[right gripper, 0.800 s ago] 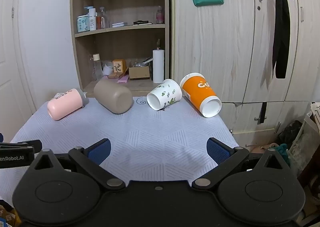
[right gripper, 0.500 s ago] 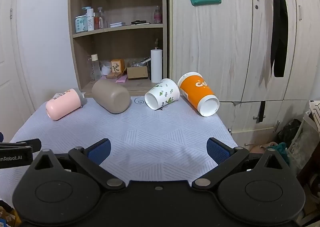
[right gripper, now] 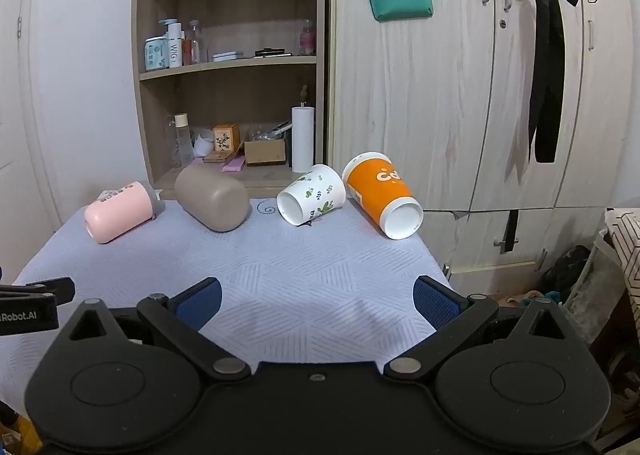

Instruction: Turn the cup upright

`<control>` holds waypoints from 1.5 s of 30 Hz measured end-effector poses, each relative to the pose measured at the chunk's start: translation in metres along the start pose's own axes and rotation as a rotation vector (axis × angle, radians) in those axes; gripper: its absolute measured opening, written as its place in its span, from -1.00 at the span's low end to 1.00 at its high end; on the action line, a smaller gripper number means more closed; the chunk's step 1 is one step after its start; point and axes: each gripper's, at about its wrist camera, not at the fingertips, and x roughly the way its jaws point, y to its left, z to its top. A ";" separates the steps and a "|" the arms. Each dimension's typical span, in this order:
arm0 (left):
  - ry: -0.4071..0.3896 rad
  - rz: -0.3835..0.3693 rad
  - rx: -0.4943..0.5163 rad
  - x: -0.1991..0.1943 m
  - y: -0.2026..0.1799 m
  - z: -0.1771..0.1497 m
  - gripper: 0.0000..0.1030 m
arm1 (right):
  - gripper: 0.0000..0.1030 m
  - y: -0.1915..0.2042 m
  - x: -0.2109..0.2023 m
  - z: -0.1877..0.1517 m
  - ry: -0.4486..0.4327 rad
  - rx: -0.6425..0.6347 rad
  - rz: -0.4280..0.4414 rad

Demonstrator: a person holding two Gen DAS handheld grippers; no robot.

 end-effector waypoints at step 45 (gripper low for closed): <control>-0.012 0.039 -0.026 0.003 0.012 0.003 1.00 | 1.00 0.000 0.009 -0.001 0.044 0.006 -0.001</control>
